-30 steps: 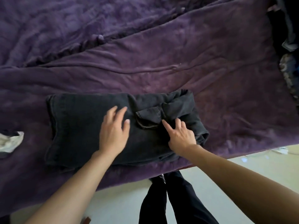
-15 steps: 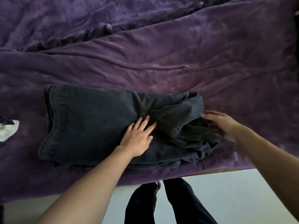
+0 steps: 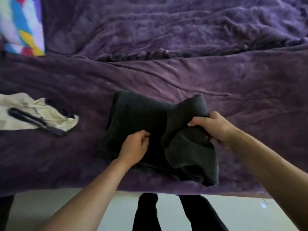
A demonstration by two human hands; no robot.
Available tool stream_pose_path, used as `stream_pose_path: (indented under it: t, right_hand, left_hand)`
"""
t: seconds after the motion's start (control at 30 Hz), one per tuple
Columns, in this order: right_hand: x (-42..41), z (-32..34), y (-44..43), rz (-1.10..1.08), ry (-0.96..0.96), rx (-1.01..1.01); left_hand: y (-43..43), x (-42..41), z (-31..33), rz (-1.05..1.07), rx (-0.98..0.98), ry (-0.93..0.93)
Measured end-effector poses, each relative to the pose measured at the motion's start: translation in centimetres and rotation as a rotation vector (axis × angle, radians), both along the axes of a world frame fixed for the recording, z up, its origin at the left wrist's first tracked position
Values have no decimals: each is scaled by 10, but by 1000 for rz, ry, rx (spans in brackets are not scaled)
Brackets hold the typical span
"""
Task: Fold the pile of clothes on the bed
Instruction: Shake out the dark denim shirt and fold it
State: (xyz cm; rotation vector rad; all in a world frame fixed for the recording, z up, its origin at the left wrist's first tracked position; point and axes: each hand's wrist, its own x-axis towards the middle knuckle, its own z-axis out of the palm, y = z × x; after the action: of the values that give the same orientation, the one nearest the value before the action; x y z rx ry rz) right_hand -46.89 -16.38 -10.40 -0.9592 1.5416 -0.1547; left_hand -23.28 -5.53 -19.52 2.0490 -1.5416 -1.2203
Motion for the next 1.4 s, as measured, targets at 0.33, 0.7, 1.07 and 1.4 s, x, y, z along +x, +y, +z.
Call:
stream_pose_path:
  t: [0.33,0.7,1.07,1.4]
  right_hand:
    - [252,-72,7,103,-110,145]
    - [79,-103,55,194,602,-622]
    - [95,-195,77,313,703,-538]
    - [73,-152,72,104,641,-366]
  left_hand:
    - [54,172,9,477,-128,-193]
    - [-52,62,4,95,-259,-447]
    - [-62,81,-118,122,61,-554]
    - [-53,59,-45,109,-91,-582]
